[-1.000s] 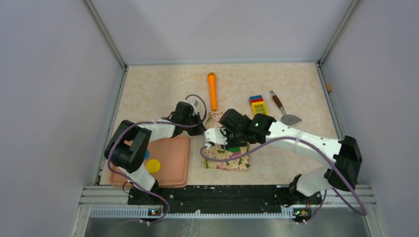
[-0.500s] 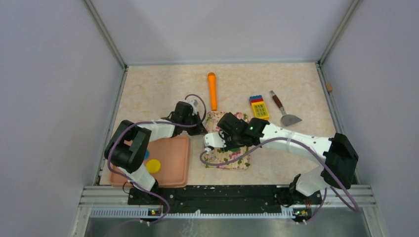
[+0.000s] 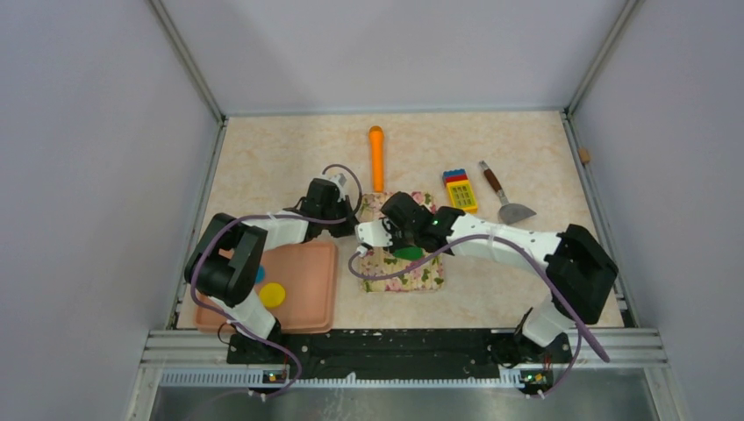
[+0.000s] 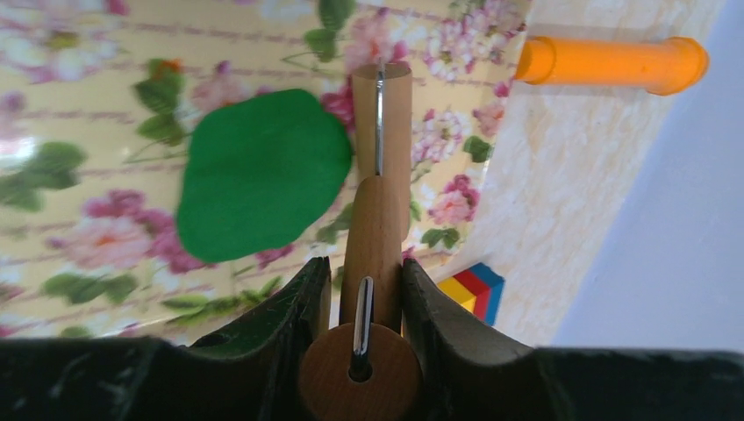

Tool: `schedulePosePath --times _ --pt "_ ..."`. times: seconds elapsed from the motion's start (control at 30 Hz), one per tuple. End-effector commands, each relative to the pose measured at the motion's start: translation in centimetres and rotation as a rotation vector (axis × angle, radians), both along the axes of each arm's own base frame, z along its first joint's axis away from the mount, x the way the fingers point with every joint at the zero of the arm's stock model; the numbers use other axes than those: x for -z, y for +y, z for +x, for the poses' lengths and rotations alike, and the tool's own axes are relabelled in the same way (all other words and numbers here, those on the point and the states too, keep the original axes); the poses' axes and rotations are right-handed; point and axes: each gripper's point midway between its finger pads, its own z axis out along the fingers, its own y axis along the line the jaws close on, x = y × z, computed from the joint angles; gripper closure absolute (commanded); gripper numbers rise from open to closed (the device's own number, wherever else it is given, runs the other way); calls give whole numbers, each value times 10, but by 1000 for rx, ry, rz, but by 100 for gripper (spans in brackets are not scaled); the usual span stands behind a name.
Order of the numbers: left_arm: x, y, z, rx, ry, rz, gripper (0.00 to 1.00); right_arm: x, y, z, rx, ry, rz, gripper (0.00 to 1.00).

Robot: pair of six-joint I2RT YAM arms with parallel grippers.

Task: Roll out the dumpling wrappers from the dough

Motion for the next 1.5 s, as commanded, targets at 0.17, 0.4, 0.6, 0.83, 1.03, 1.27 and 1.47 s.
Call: schedulePosePath --times 0.17,0.4,0.6,0.83,1.03,1.27,1.47 --pt "-9 -10 -7 59 -16 -31 100 76 -40 -27 16 237 -213 100" --pt "-9 -7 -10 64 -21 -21 100 -39 -5 -10 42 133 7 100" --pt "-13 -9 -14 98 -42 -34 100 -72 -3 -47 -25 126 40 100" --pt "-6 -7 -25 112 -13 -33 100 -40 -2 -56 -60 152 1 100" --pt "-7 -7 -25 113 -17 -35 100 -19 3 -46 -93 126 -51 100" --pt "-11 -7 -24 115 -34 -35 100 29 -3 -55 -147 194 -137 100" --pt "-14 -6 -23 113 -47 -26 100 65 -20 -104 -69 449 -107 100"
